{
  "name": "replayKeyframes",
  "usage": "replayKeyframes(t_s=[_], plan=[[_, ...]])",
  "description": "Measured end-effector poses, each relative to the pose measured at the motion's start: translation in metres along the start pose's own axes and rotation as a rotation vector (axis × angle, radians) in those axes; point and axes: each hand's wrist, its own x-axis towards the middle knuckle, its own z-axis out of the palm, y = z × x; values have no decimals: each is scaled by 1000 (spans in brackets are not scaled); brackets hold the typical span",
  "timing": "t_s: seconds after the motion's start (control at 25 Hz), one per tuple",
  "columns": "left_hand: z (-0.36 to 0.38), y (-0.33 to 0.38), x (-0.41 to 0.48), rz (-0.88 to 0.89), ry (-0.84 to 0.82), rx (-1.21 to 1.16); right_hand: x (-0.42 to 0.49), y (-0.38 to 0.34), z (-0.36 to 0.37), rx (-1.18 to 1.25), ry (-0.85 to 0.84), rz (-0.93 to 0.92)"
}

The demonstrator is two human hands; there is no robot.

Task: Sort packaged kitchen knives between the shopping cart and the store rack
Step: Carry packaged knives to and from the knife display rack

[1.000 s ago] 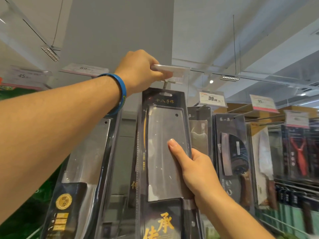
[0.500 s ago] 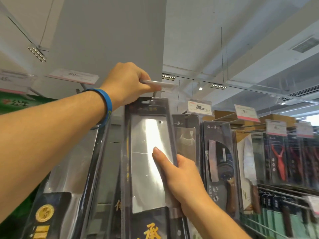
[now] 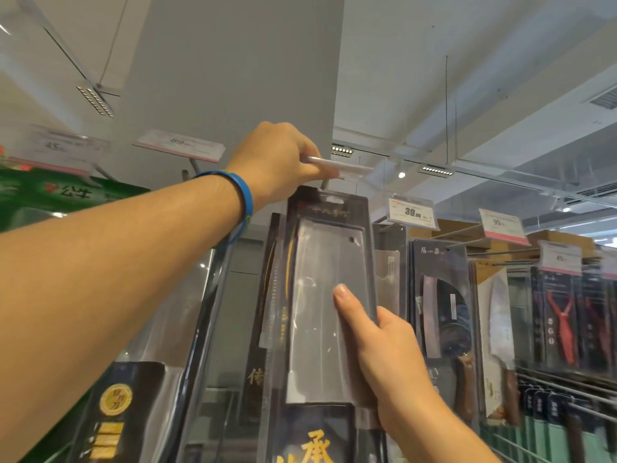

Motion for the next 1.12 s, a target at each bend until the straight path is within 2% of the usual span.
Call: replayKeyframes(t_s=[0.08, 0.28, 0.32, 0.4, 0.48, 0.6, 0.76, 0.88, 1.12], plan=[[-1, 0, 1, -1, -5, -5, 3, -1, -4, -51, -15, -3], [-1, 2, 3, 3, 7, -21, 25, -16, -10, 22, -131, 159], [0, 2, 4, 7, 6, -14, 32, -15, -6, -7, -104, 149], [-1, 2, 4, 16, 6, -2, 42, -2, 9, -212, -21, 76], [-2, 2, 3, 22, 0, 5, 46, 14, 30, -361, -6, 59], [-2, 1, -3, 41, -4, -4, 63, 35, 48, -344, -62, 103], [9, -6, -15, 228, 75, 305, 89, 44, 59, -462, -76, 133], [19, -10, -23, 297, 131, 539, 98, 49, 61, -493, -92, 156], [33, -13, -41, 258, 208, 459, 100, 61, 65, -330, -141, 154]])
